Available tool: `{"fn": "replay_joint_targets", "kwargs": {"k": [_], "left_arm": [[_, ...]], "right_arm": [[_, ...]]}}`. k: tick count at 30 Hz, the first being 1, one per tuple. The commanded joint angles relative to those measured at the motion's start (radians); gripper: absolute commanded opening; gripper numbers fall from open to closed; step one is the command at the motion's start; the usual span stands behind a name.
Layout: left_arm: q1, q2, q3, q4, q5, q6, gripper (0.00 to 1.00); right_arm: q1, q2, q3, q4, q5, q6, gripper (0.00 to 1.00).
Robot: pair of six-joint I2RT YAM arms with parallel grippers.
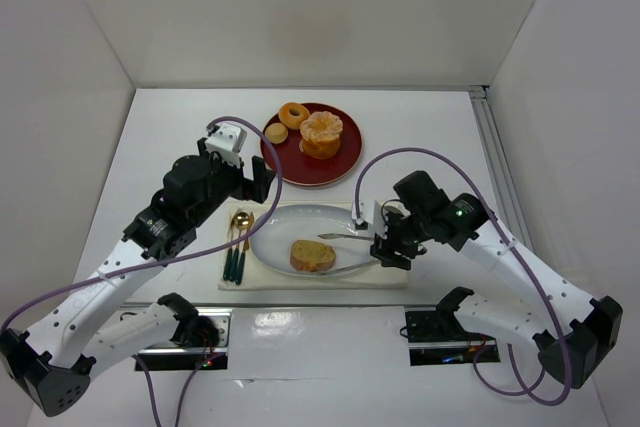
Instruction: Place the bread
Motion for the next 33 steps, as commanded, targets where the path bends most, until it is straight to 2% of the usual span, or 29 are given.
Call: {"fn": "replay_joint_targets", "kwargs": {"k": [1,10,18,28,31,33], "left_arm": [[-0.005,-0.012,-0.002,0.054,-0.008,0.010,1.00],[-0.005,-0.012,-0.002,0.054,-0.018,0.010,1.00],[-0.005,-0.021,-0.002,0.054,-0.018,0.010,1.00],[-0.005,-0.040,-0.002,0.054,-0.008,0.010,1.00],[-0.005,-0.049,-0.002,0.054,0.002,0.010,1.00],[-0.005,-0.058,-0.002,0.054,0.012,0.010,1.00]], "right_arm": [[0.000,-0.039,0.055,0.011,-0.008,0.000,0.67],[-0.020,-0.057,0.104,0.108,0.012,0.041,0.65],[-0.106,-0.045,0.104,0.344,0.176,0.100,0.65],[-0.331,0.093,0.075,0.706,0.295,0.182,0.63],[-0.489,0.154,0.056,0.795,0.279,0.216,0.63],[-0.552,0.203,0.035,0.843,0.241,0.239,0.63]]}}
